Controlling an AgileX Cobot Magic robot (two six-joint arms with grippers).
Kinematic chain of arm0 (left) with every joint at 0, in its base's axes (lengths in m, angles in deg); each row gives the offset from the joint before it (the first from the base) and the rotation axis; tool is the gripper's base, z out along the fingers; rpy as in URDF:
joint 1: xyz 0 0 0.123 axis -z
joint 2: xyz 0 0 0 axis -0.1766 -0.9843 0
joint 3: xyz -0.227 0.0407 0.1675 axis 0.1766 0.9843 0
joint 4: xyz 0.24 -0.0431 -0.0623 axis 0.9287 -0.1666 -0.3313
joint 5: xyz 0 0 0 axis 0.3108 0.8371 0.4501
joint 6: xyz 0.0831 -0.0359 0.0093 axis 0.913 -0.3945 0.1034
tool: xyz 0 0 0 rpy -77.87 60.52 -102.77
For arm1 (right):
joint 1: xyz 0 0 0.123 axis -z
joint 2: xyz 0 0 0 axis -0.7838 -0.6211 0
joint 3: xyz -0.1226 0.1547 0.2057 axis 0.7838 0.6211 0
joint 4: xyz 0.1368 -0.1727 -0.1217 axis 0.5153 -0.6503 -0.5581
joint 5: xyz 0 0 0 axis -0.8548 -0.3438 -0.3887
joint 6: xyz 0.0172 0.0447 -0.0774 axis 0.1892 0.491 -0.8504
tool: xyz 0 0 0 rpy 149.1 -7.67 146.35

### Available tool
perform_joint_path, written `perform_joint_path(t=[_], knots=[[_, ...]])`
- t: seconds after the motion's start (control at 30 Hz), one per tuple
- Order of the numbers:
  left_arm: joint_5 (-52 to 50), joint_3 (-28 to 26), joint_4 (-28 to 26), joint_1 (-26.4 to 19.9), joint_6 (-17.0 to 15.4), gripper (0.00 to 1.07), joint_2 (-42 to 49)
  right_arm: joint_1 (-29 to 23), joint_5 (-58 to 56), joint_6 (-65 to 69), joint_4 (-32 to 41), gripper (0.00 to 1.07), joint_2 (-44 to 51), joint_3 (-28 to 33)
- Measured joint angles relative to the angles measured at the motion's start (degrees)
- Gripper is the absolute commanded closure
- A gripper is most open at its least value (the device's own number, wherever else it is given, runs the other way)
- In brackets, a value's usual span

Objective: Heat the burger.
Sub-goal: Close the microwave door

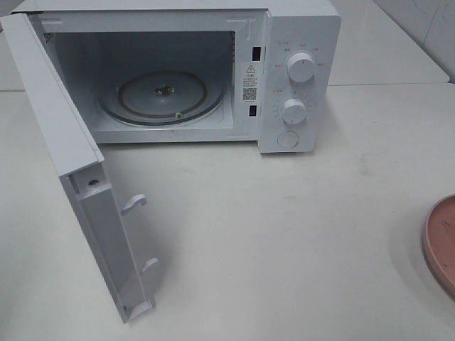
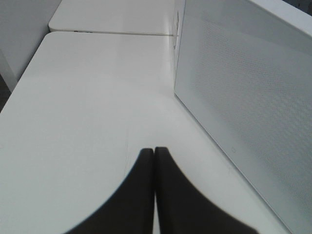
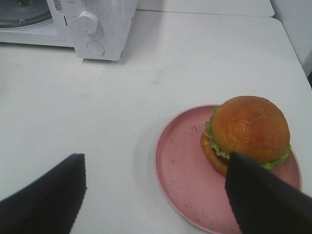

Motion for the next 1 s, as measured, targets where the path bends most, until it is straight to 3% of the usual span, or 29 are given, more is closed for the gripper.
perform_joint_path(t=[0.1, 0.27, 0.33, 0.57, 1.0], knots=[[-4.6, 2.0, -0.2, 0.0, 0.1, 1.07, -1.8, 0.0, 0.0, 0.0, 0.0, 0.31, 0.0, 0.0], [-14.6, 5.8, -0.3, 0.0, 3.0, 1.07, -4.7, 0.0, 0.0, 0.0, 0.0, 0.31, 0.0, 0.0], [-25.6, 9.4, -0.9, 0.0, 5.5, 1.07, -6.5, 0.0, 0.0, 0.0, 0.0, 0.31, 0.0, 0.0], [-39.4, 14.0, -1.1, 0.0, 7.3, 1.07, -10.1, 0.0, 0.0, 0.0, 0.0, 0.31, 0.0, 0.0], [-58.7, 14.4, -0.6, 0.0, 7.4, 1.07, -29.7, 0.0, 0.0, 0.0, 0.0, 0.31, 0.0, 0.0]])
